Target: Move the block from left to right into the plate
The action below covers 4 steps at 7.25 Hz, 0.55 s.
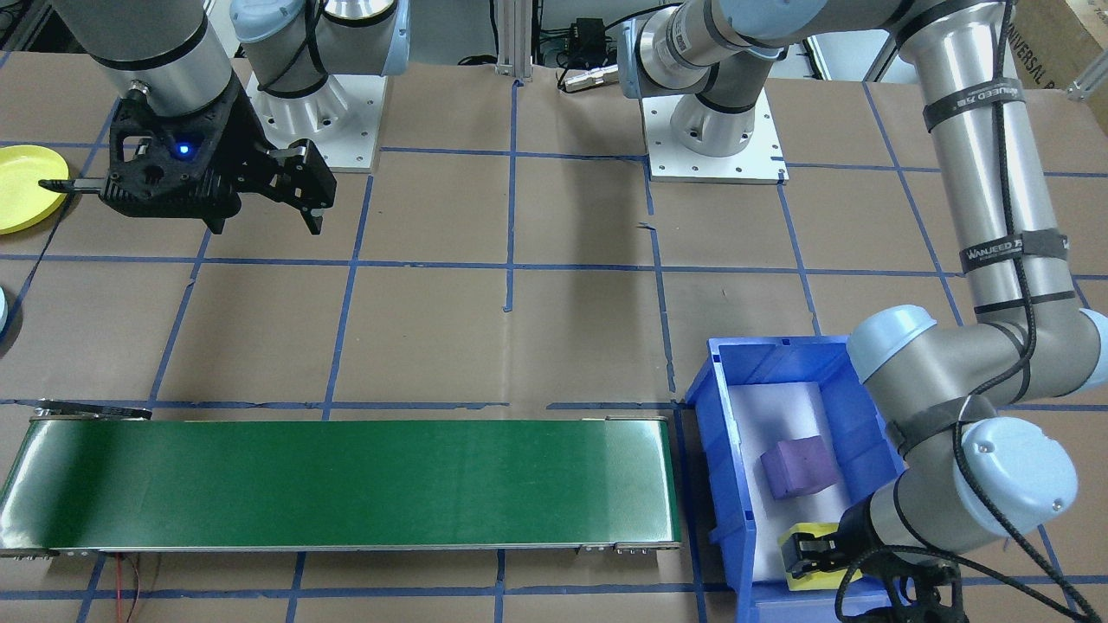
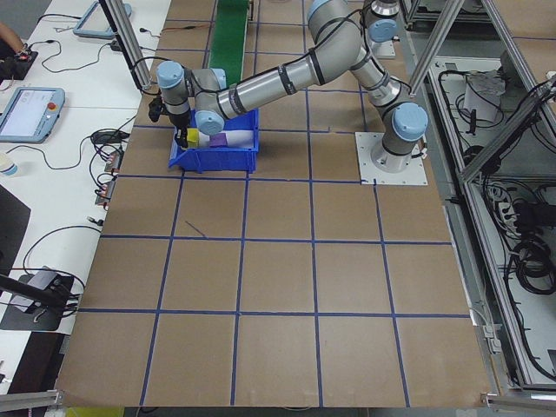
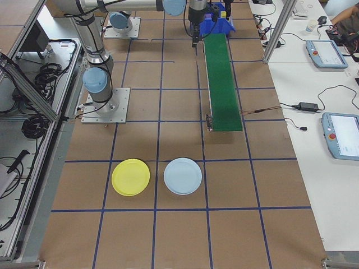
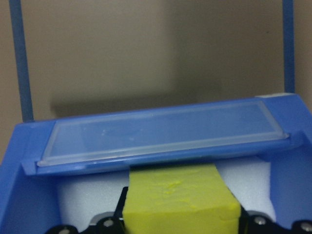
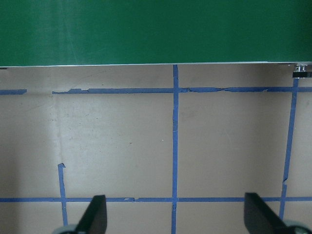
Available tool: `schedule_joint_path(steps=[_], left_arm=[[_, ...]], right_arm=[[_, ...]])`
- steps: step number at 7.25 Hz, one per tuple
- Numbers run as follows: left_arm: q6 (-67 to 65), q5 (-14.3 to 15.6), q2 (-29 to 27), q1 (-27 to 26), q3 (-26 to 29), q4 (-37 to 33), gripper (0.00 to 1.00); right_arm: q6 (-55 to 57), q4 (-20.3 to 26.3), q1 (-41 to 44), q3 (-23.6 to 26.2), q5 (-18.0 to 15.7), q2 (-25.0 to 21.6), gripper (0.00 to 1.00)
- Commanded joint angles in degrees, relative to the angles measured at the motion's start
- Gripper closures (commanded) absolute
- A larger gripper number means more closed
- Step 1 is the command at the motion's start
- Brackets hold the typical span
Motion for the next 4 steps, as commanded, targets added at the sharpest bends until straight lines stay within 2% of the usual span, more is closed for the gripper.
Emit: schedule_joint_path(steps=[1, 2, 4], left_arm=[[-1.06, -0.48, 7.59, -0.43, 0.16, -5.46, 0.64], [-4.72, -0.31, 10.50, -2.52, -0.02, -12.38, 0.64], [-14.57, 0.13, 10.71, -10.49, -0.28, -13.51, 0.64]], right_arm=[[0.09, 0.00, 0.00, 0.00, 0.02, 0.00, 0.00], [0.09, 0.00, 0.00, 0.00, 0.02, 0.00, 0.00], [-0.18, 0.00, 0.00, 0.08, -0.15, 0.00, 0.00]])
